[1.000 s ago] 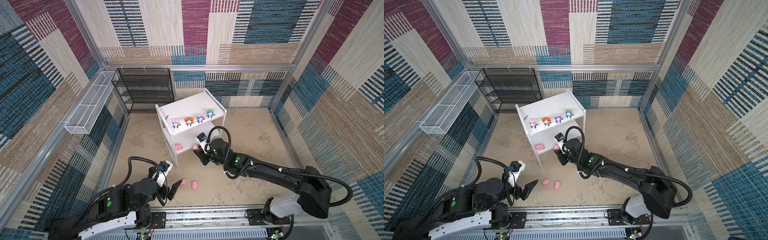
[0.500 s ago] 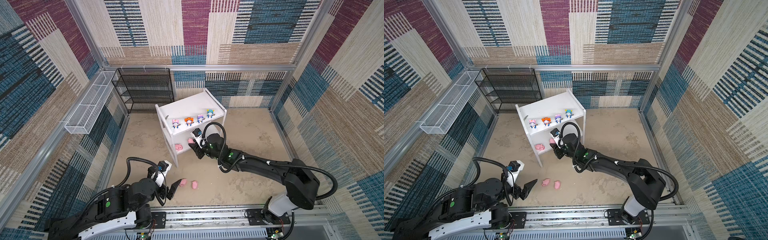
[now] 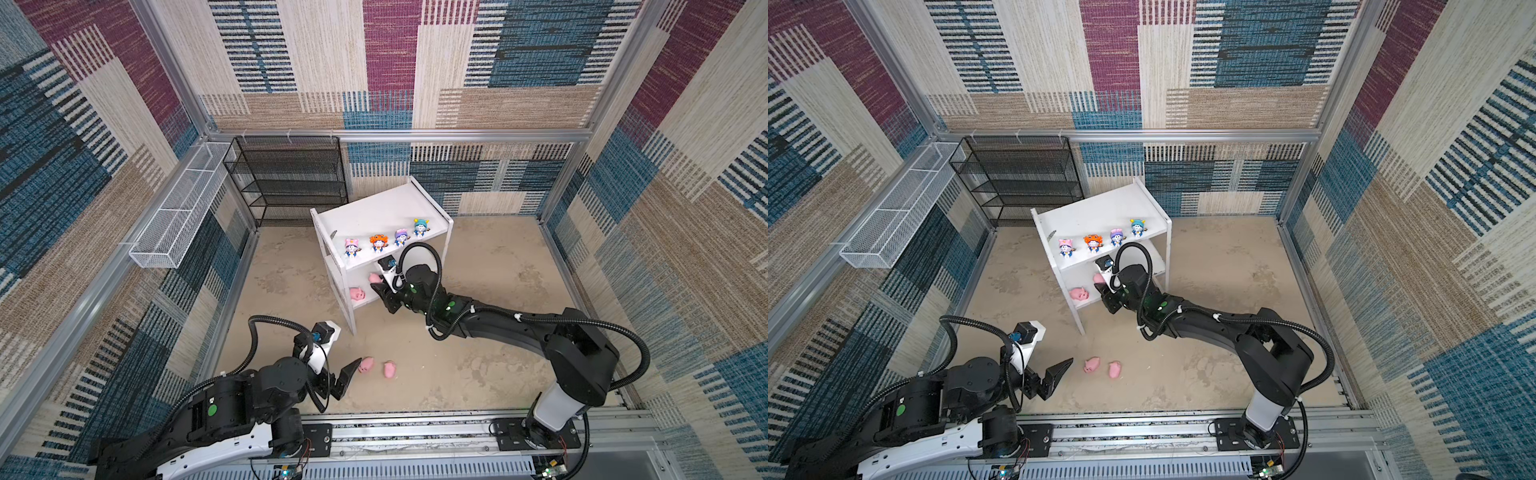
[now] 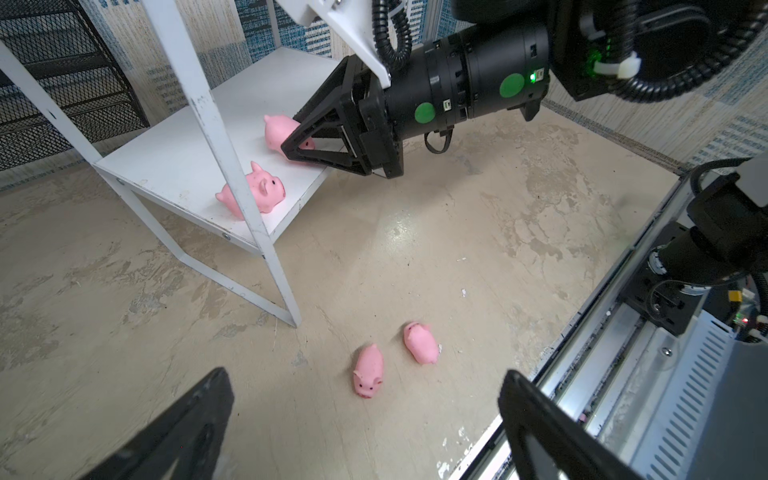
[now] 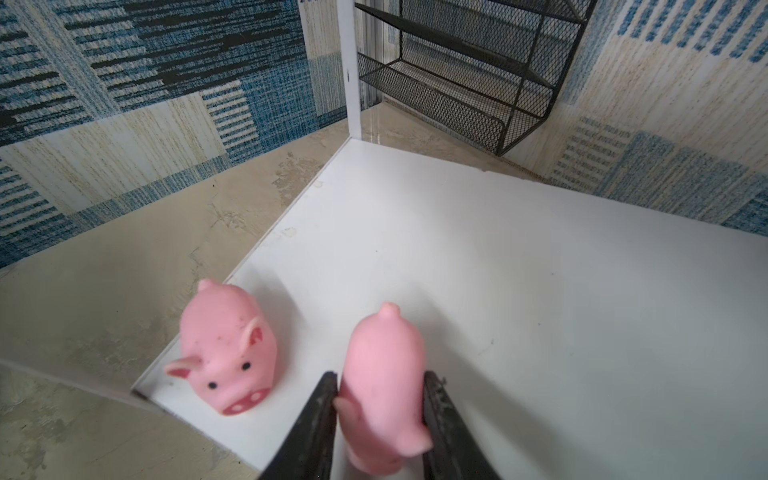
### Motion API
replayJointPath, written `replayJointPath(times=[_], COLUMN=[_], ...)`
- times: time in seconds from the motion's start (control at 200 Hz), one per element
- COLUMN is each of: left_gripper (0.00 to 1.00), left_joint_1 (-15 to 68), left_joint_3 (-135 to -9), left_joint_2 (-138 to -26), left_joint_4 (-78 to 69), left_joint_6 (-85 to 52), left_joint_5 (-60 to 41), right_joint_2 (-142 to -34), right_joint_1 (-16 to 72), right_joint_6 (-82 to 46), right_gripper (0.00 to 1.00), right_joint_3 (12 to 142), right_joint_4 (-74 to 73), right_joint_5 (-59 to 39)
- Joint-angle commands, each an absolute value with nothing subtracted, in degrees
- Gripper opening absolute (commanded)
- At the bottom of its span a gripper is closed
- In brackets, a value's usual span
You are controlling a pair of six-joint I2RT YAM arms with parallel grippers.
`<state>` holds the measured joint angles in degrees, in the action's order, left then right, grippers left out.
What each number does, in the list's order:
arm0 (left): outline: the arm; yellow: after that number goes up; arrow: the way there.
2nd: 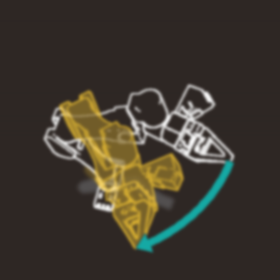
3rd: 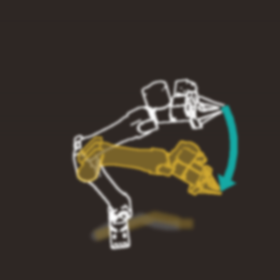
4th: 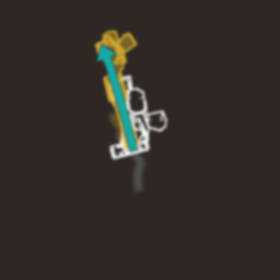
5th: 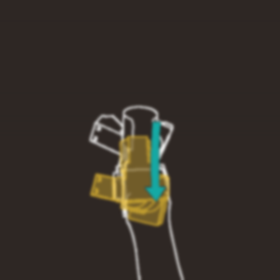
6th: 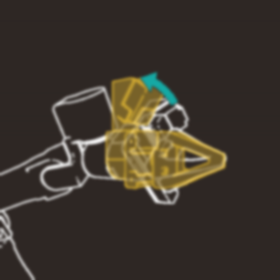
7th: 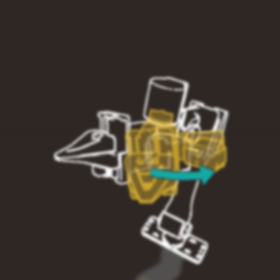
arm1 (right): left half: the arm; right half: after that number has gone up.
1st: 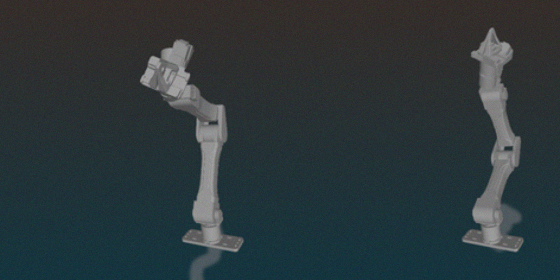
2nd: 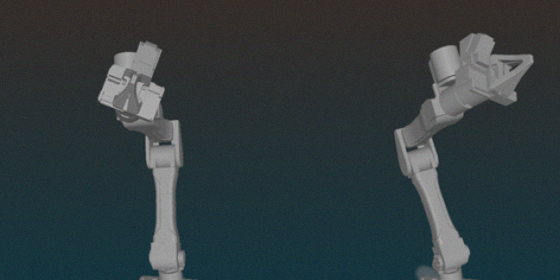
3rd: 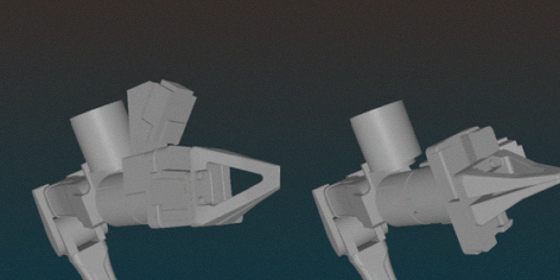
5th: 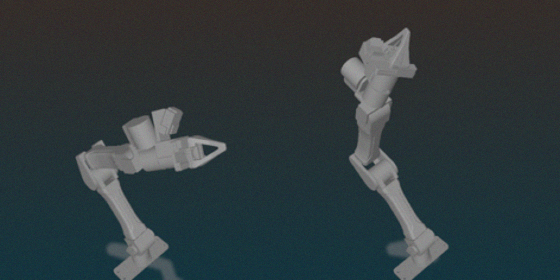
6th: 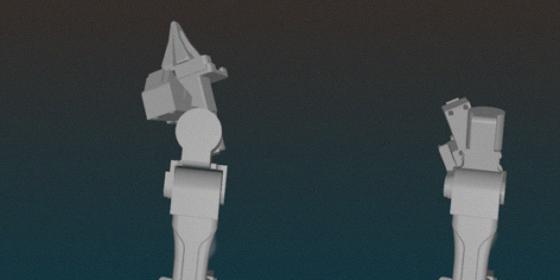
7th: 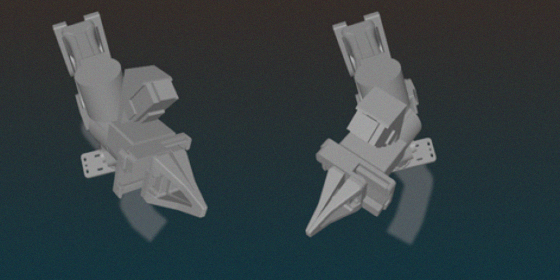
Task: Place and organize the plastic toys onto the shelf
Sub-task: 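Carry the pink pig with the right gripper onto the cart's lower shelf and release, then withdraw the open right gripper back toward the pigs on the floor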
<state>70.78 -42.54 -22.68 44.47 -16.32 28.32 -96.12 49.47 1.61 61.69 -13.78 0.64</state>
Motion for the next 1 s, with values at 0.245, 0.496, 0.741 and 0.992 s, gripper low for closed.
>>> replayJointPath(times=[0.245, 0.496, 0.741, 0.992], left_gripper=[1.00, 1.00, 1.00, 1.00], left_joint_1=[70.75, 70.75, 70.75, 70.79], left_joint_3=[-42.44, -42.39, -42.41, -42.23], left_joint_2=[-22.59, -22.77, -22.77, -23.14], left_joint_4=[44.05, 44.04, 44.01, 43.44], left_joint_6=[-15.29, -15.42, -15.47, -15.29], left_joint_5=[29.18, 29.07, 28.79, 28.39], right_joint_2=[-95.45, -94.06, -91.99, -83.02], right_joint_1=[49.43, 49.47, 49.48, 49.91], right_joint_6=[0.01, -0.48, -1.27, -4.25], right_gripper=[0.42, 0.49, 0.51, 0.62], right_joint_3=[61.28, 60.40, 58.97, 51.88], right_joint_4=[-14.49, -15.05, -14.94, -13.48], right_joint_5=[1.84, 1.66, 1.14, 1.23])
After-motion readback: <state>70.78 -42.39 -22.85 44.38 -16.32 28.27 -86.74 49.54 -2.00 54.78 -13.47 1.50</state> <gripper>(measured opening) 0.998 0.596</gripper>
